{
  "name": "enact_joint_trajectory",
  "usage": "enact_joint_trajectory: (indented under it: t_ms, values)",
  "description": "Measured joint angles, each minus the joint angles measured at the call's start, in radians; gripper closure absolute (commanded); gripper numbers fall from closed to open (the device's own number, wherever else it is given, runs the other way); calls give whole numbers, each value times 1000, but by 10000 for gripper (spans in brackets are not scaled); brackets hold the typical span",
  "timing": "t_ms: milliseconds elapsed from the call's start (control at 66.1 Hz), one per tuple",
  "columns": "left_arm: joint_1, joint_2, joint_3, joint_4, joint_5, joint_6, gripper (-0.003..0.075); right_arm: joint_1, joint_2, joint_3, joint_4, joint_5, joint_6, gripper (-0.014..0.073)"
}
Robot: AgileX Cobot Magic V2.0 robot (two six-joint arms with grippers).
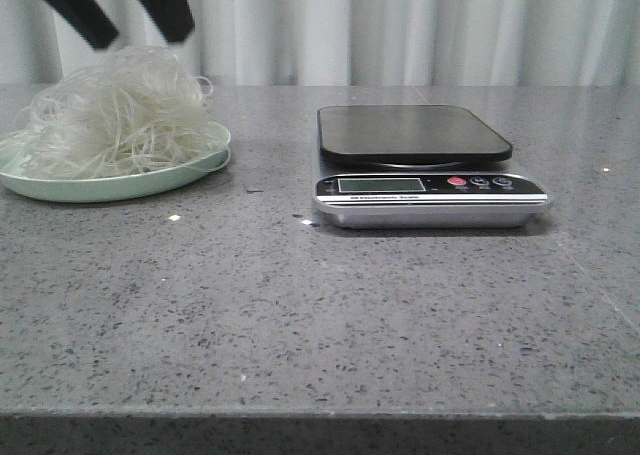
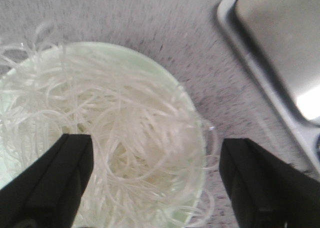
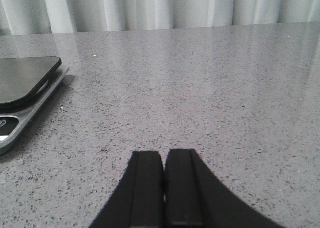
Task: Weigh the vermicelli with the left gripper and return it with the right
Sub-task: 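Lower the left gripper into the vermicelli on the green plate and grasp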
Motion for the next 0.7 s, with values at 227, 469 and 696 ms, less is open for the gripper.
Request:
enact_joint_trajectory:
  t_ms: [227, 469, 696]
  values:
    - [-22, 81, -5, 110, 8, 4, 158, 0, 0, 0, 0, 0, 0, 442]
    - [-22, 113, -8, 123, 24, 6, 412, 0, 0, 0, 0, 0, 0, 442]
    - [-22, 113, -10, 125, 26, 6, 576, 0, 0, 0, 0, 0, 0, 442]
